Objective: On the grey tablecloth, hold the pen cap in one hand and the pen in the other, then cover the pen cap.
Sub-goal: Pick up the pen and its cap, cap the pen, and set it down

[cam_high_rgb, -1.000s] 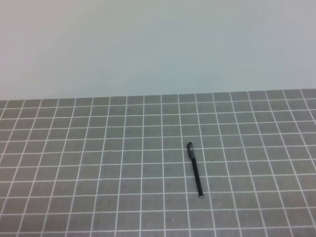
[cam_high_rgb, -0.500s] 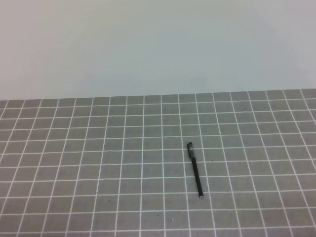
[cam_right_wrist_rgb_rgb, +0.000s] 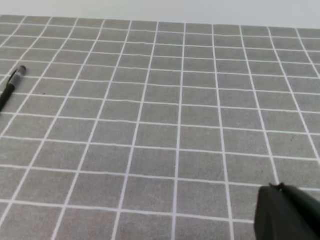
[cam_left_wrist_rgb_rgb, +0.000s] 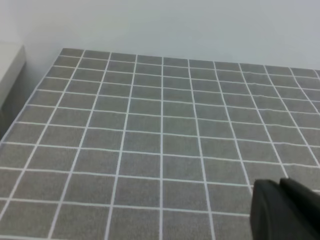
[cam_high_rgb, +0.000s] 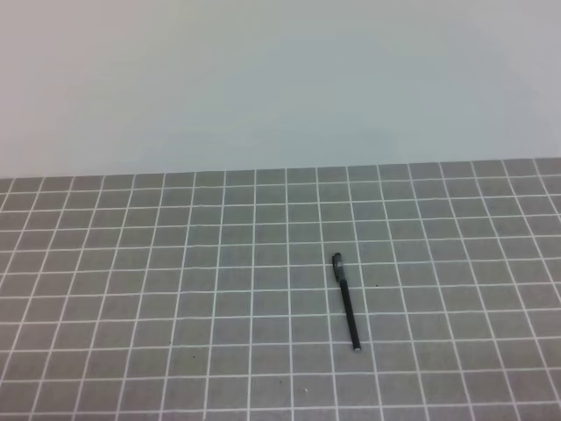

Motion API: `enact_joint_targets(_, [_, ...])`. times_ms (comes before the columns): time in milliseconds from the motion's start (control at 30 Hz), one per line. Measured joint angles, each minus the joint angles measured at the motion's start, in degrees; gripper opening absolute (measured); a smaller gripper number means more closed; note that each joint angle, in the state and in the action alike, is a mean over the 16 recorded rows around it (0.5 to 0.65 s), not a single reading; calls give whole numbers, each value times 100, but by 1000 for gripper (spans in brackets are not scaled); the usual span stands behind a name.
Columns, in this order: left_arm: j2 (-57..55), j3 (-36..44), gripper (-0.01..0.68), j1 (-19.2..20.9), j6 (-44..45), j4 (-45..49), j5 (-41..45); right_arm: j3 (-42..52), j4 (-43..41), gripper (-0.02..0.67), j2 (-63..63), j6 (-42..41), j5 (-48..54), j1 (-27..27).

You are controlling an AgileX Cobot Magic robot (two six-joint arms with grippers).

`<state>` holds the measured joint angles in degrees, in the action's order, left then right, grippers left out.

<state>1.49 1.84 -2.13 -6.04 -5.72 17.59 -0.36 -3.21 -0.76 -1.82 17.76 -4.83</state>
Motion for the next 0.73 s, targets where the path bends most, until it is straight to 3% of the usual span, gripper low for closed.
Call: enact_joint_targets(733, [9, 34, -2, -71, -110, -16, -16, 12, -1, 3, -4, 1, 0, -1])
